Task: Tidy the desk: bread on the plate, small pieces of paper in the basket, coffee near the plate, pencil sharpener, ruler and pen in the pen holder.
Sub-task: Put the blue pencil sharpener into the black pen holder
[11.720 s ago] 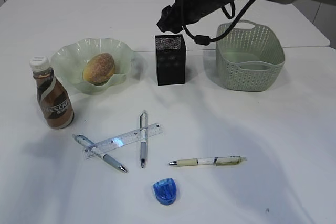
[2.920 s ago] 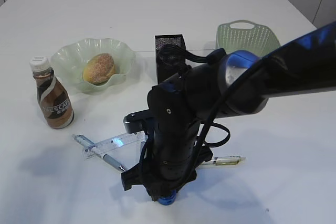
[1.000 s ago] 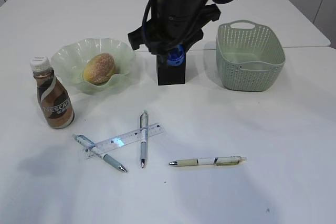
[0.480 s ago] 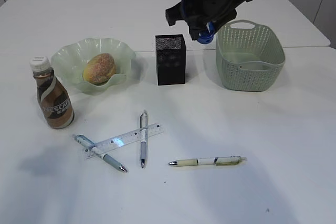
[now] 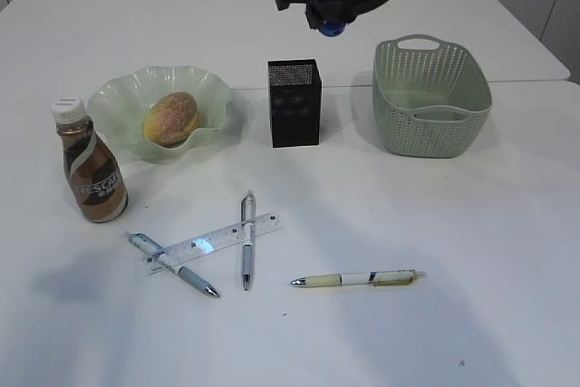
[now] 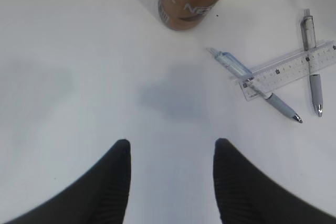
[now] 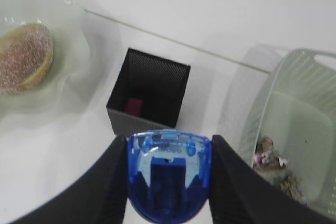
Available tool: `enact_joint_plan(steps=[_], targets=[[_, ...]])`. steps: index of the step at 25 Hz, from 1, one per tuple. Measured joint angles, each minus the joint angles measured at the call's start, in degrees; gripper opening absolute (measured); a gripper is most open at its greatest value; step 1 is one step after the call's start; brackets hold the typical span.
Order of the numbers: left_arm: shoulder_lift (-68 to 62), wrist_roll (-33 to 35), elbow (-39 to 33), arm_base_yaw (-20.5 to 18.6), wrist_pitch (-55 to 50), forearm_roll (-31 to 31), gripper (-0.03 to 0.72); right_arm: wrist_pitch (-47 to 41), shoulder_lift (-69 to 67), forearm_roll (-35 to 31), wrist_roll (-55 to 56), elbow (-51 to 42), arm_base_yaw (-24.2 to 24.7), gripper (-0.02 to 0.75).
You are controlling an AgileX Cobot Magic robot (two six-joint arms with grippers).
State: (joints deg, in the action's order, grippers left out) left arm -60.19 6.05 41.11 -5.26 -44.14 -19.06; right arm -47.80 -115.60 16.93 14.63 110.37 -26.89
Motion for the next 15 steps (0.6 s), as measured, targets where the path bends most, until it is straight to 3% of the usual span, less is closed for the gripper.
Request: enact_joint_plan(steps=[8, 15], targets=[[0.00, 0.00, 0.00, 0.00, 0.47, 0.08, 0.358, 9.72, -2.65, 2.30, -0.12, 0.00, 0.00, 0.335], [0.00, 0.00, 0.00, 0.00, 0.89, 0.13, 0.357, 12.67, -7.28, 4.16, -0.12, 0.00, 0.04, 0.335]])
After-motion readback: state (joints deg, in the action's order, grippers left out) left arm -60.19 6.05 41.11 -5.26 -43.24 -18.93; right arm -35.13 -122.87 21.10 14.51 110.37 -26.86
